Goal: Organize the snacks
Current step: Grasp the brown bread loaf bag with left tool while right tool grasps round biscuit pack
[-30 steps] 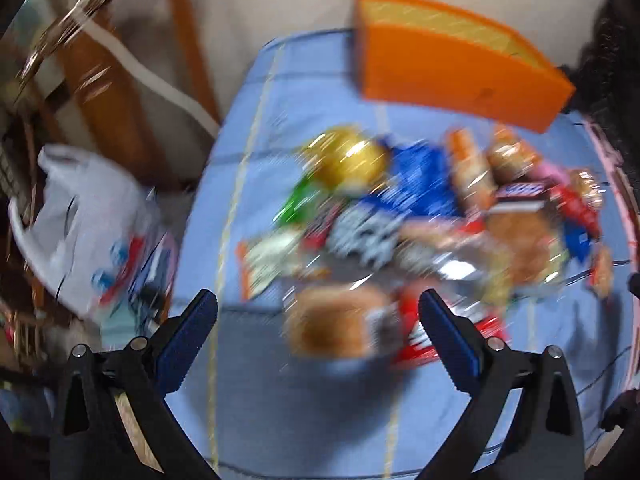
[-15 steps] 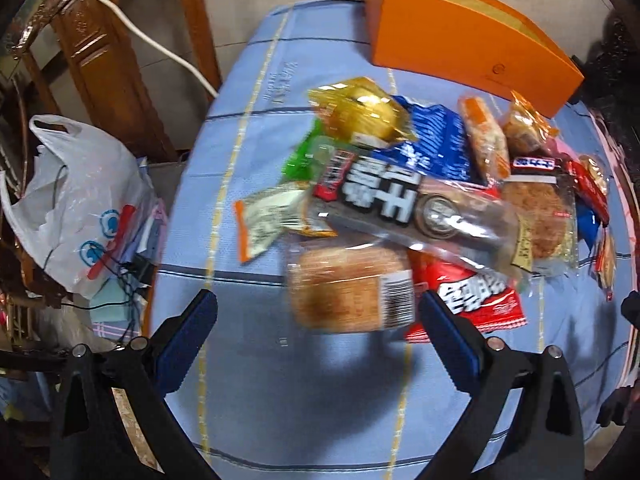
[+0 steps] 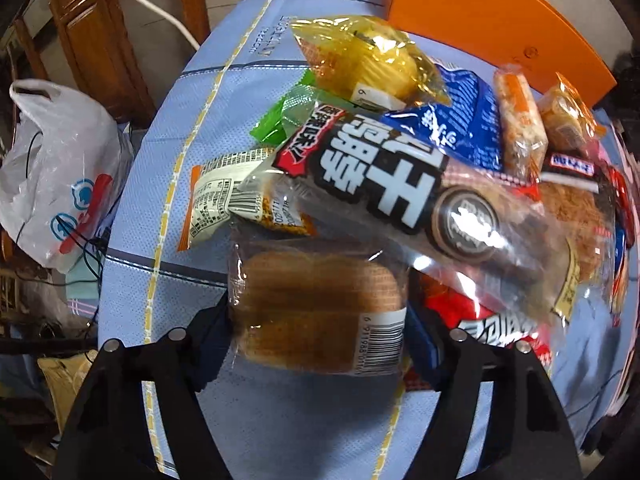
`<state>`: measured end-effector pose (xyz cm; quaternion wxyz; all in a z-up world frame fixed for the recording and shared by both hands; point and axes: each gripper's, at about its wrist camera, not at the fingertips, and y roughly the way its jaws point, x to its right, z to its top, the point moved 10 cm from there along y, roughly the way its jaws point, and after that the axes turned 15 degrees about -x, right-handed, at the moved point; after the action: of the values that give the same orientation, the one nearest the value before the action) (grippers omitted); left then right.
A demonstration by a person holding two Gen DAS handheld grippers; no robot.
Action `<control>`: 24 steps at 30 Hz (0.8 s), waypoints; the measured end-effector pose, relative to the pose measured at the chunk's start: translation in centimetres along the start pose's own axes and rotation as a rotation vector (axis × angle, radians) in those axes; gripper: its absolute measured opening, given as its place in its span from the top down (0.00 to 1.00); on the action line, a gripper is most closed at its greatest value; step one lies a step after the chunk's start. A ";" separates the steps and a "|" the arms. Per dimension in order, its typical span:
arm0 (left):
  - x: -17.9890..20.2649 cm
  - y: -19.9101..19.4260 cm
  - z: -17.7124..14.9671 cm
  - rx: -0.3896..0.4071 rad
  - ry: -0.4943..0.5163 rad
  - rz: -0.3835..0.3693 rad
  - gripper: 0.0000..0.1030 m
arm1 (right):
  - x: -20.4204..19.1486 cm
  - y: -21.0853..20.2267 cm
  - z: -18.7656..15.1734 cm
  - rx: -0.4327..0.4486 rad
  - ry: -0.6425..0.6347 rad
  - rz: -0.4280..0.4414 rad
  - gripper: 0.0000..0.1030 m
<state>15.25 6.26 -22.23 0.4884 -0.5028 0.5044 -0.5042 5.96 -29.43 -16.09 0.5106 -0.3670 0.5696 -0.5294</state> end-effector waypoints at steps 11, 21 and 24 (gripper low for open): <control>-0.7 0.0 -2.8 -0.033 -0.013 -0.033 0.31 | 4.9 4.2 4.0 -0.004 -0.086 -0.266 0.04; -0.2 0.2 -1.4 -0.034 -0.045 -0.023 0.31 | 4.5 5.8 6.1 -0.029 -0.115 -0.256 0.32; -0.2 -0.3 -1.9 -0.033 -0.048 -0.030 0.32 | 4.6 4.2 5.4 -0.011 -0.095 -0.183 0.33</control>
<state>13.32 6.50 -21.95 0.4844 -0.5303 0.4931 -0.4909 10.78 -34.38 -20.60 0.4846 -0.4450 0.5116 -0.5527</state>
